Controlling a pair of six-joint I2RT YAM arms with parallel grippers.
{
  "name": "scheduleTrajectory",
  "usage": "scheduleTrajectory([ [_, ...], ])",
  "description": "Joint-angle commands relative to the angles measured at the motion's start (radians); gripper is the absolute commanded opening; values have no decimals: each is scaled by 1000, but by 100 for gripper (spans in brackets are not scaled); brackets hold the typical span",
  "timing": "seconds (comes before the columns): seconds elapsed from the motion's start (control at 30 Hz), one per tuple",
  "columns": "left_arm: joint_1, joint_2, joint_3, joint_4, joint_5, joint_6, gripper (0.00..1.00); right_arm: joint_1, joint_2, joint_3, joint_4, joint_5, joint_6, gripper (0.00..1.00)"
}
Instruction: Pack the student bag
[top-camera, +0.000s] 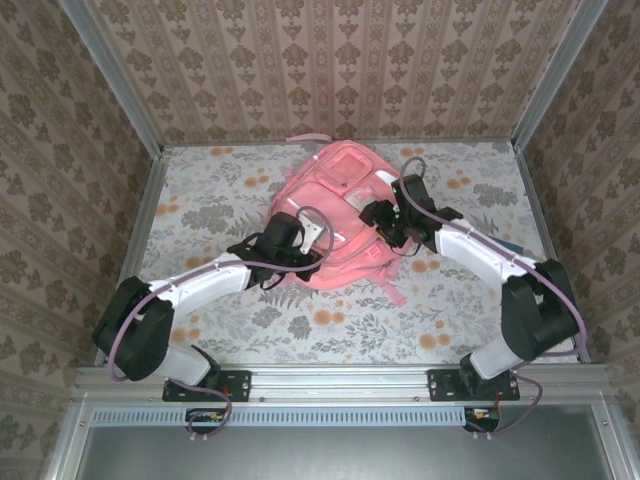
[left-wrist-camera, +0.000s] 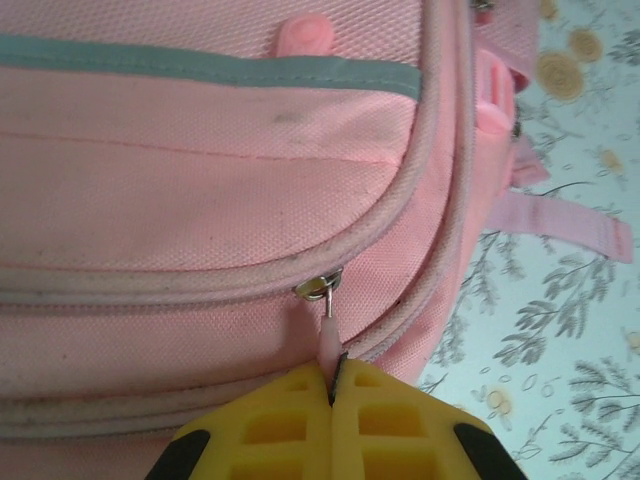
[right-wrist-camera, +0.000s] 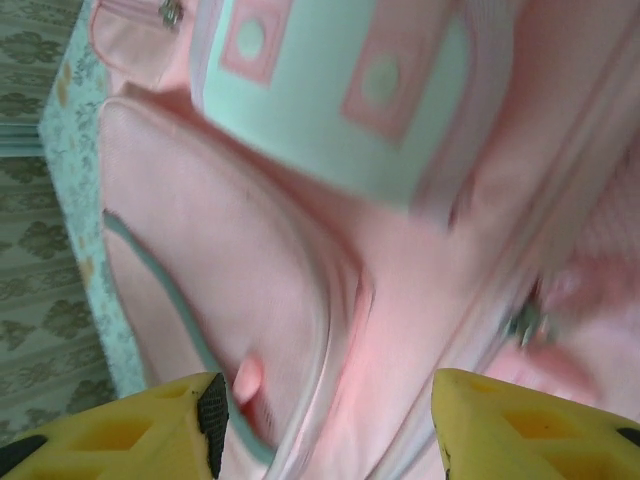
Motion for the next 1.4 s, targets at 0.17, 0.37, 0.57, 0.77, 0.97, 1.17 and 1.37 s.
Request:
scheduleTrajectory([
  [0.17, -39, 35, 82, 99, 159, 30, 0, 42, 3, -72, 124, -86, 161, 54],
  [0.37, -43, 48, 102, 62, 103, 25, 0, 41, 29, -61, 106, -73, 154, 35],
  [0.57, 0, 11, 84, -88, -17, 88, 0, 12, -4, -70, 33, 29, 54, 13],
  [0.77, 75, -1, 15, -28, -29, 80, 0, -53, -5, -58, 25, 26, -53, 8],
  [0.97, 72, 61, 52, 106, 79, 64, 0, -115, 4, -16, -26, 4, -142, 33],
  [1.17, 6, 100, 112, 216, 226, 47, 0, -122, -191, -85, -144, 184, -105, 70],
  [1.37, -37, 164, 175, 307, 319, 1, 0, -122, -310, -166, -145, 129, 16, 71],
])
